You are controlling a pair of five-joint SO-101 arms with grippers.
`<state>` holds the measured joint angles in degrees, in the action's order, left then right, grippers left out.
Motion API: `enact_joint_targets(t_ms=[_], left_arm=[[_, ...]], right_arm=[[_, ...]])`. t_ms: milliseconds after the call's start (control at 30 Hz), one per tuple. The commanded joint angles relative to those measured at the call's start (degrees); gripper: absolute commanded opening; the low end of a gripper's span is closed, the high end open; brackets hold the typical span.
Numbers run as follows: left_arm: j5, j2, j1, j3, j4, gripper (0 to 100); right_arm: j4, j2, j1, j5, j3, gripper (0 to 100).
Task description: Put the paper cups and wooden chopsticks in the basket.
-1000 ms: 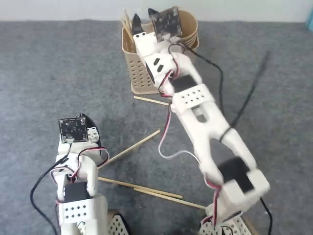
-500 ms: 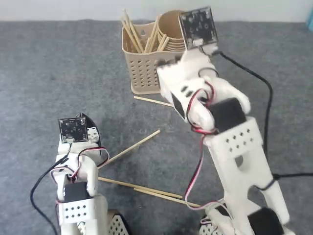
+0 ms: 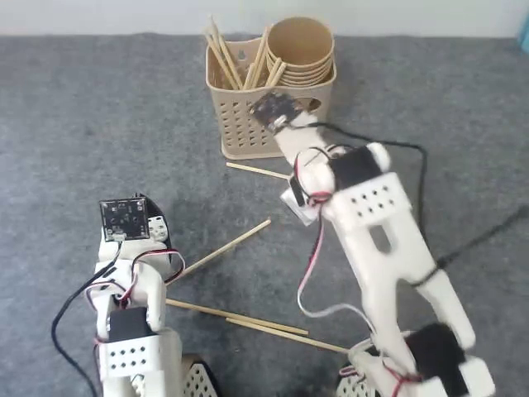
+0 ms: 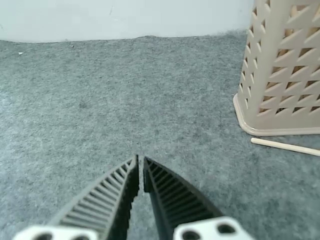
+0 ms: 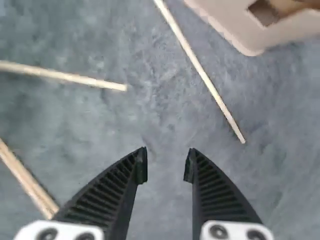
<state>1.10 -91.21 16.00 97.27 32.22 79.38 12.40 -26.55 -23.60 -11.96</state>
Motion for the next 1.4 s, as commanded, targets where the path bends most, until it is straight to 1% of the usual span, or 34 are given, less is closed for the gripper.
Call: enact_joint_targets(t_ms=[0,100,233,433,633,867,967,1067,1100,1133,1367], left_arm=[[-0.2,0.4,0.4,-0.3,0.1,2],[-0.2,0.4,0.4,-0.3,0.0,2],[-0.1,0.4,0.4,-0.3,0.0,2],[-0.1,0.4,0.4,-0.3,-0.1,2],[-0.1,0.4,0.4,-0.3,-0.2,2],[0.1,0.3,0.4,-0.3,-0.9,2],[1.7,0.4,0.3,-0.3,-0.9,2],[1.8,0.4,0.3,-0.3,-0.9,2],[1.8,0.4,0.3,-0.3,-0.9,2],[1.8,0.4,0.3,-0.3,-0.9,2],[1.8,0.4,0.3,-0.3,-0.9,2]], right_arm=[[-8.6,-3.4,3.0,-6.5,-0.8,14.1],[-12.8,-7.9,4.1,-8.0,-1.0,14.1],[-17.8,-14.1,4.4,-8.2,-1.0,14.4],[-25.4,-23.2,4.6,-8.2,-0.6,22.5],[-33.3,-28.6,4.7,-8.2,-0.6,18.5],[-38.2,-34.4,4.6,-8.2,-0.6,14.1],[-38.1,-35.3,4.4,-8.2,-0.5,10.5],[-36.4,-34.5,3.8,-8.2,-1.0,1.6],[-35.2,-34.2,3.5,-8.2,-1.0,0.1],[-33.7,-33.9,3.3,-8.2,-1.0,1.3],[-20.7,-26.2,2.9,-7.6,-1.1,0.8]])
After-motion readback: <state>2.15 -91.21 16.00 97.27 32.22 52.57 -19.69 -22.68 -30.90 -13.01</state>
